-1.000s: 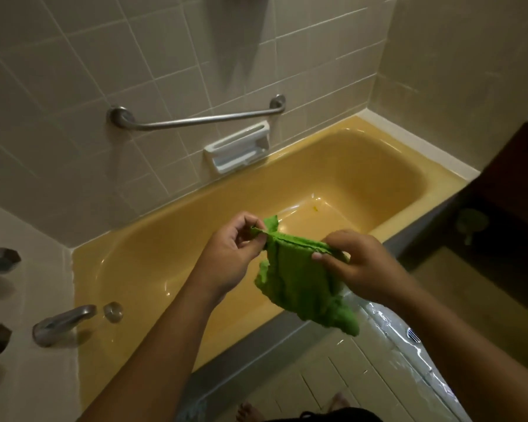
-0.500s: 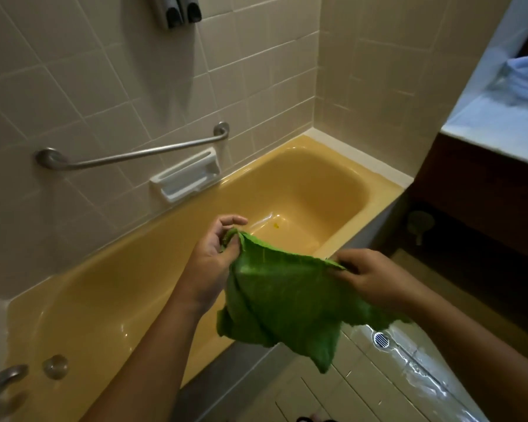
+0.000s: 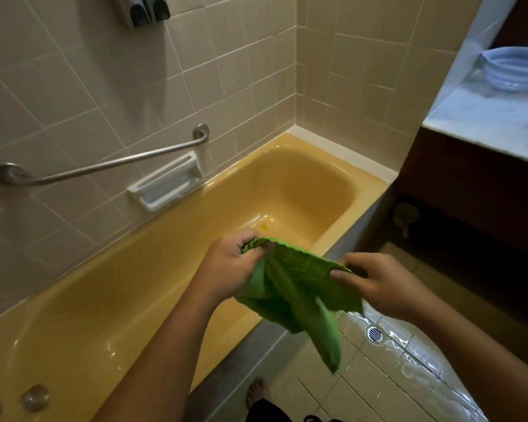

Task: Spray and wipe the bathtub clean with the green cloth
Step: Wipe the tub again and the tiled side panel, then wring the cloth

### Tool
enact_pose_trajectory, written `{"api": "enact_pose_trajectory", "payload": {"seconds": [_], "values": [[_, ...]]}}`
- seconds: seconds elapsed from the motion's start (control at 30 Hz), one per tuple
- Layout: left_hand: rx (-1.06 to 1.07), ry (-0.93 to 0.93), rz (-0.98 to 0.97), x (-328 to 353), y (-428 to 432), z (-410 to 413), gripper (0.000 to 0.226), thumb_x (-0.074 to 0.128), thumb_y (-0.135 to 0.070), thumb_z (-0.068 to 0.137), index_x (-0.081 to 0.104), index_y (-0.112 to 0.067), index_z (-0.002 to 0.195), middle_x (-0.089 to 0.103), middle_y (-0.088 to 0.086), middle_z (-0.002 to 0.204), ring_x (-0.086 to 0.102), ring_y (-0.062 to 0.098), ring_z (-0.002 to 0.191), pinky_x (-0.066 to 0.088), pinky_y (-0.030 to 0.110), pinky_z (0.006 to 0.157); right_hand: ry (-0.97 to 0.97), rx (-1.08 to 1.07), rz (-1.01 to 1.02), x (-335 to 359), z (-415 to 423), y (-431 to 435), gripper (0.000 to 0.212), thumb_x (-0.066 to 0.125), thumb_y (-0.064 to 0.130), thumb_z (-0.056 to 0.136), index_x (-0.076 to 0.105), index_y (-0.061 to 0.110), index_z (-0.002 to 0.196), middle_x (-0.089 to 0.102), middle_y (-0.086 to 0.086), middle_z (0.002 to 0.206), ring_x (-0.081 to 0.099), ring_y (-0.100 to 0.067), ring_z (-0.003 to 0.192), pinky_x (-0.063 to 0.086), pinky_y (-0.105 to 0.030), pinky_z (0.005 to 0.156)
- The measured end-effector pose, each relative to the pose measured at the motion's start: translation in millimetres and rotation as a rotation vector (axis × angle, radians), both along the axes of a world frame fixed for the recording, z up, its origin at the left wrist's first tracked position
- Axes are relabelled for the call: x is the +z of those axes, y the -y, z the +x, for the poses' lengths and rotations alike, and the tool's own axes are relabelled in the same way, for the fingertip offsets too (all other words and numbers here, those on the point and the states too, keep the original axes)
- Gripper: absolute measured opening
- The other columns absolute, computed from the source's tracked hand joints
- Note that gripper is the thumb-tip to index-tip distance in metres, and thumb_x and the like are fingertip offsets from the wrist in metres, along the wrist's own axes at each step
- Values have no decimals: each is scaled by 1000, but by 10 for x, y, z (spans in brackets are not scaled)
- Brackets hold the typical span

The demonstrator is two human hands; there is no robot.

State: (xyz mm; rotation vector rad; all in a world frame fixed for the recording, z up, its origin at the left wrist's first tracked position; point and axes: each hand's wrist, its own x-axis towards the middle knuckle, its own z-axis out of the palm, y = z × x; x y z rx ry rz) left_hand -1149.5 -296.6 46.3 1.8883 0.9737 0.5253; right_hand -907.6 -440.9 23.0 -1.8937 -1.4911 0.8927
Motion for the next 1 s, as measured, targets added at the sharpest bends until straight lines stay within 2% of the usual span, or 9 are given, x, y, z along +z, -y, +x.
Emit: {"api": "enact_pose_trajectory", "payload": {"seconds": [0.17, 0.27, 0.37, 0.47, 0.53, 0.67, 0.83, 0.9, 1.0], "values": [[28, -71, -146, -122, -491, -213, 11, 79, -39, 89, 71, -39, 97, 67, -1, 102, 67, 20, 91, 54, 31, 62, -677, -309, 6, -56, 34, -80, 29, 61, 35, 95, 72, 9, 89, 68, -10, 75, 63, -21, 63, 52, -29, 55], [106, 133, -354, -330, -803, -361, 22, 74, -16, 95, 76, -36, 103, 65, 2, 114, 65, 23, 101, 54, 25, 67, -908, -485, -15, -99, 13, -270, 29, 58, 27, 100, 73, 4, 107, 74, -18, 93, 71, -25, 78, 58, -33, 66], [273, 191, -246, -546, -1064, -520, 28, 73, -11, 95, 76, -37, 105, 68, -3, 112, 65, 19, 101, 54, 28, 73, -873, -634, 6, -209, -88, -490, 26, 60, 25, 102, 75, 3, 105, 75, -21, 92, 72, -27, 78, 56, -38, 73], [181, -209, 93, -777, -1276, -648, 14, 70, -22, 98, 73, -36, 99, 68, -15, 100, 62, 11, 94, 49, 30, 73, -719, -689, 25, -340, -259, -756, 28, 65, 33, 100, 79, 9, 100, 74, -24, 92, 69, -30, 77, 54, -39, 74], [129, -355, 210, -915, -1384, -715, 10, 66, -29, 101, 68, -35, 92, 66, -14, 91, 61, 12, 87, 50, 35, 73, -612, -675, -7, -399, -363, -925, 30, 67, 42, 98, 80, 16, 95, 73, -22, 91, 68, -33, 75, 57, -37, 67], [240, -314, 146, -971, -1614, -865, 25, 53, -39, 106, 66, -31, 86, 65, -9, 80, 59, 12, 77, 43, 32, 61, -625, -770, -60, -437, -517, -1210, 29, 73, 45, 93, 80, 17, 93, 76, -20, 98, 72, -40, 93, 57, -60, 90], [344, -201, 35, -774, -1685, -874, 37, 52, -42, 107, 61, -26, 75, 59, -4, 67, 54, 13, 61, 38, 29, 53, -611, -866, 57, -360, -772, -1561, 22, 72, 42, 95, 78, 21, 93, 79, -6, 90, 75, -27, 90, 58, -43, 78], [313, -180, 12, -667, -1583, -783, 32, 55, -41, 106, 66, -26, 81, 64, -6, 74, 57, 6, 63, 39, 15, 49, -590, -811, 46, -346, -938, -1681, 21, 69, 42, 98, 78, 23, 96, 79, -2, 91, 76, -25, 91, 60, -45, 82], [199, -154, -54, -557, -1421, -611, 20, 60, -38, 103, 75, -28, 94, 70, -13, 85, 63, -4, 78, 47, 9, 57, -667, -691, 2, -359, -1210, -1838, 17, 63, 28, 102, 75, 16, 103, 79, -8, 96, 77, -24, 88, 63, -48, 83]]}}
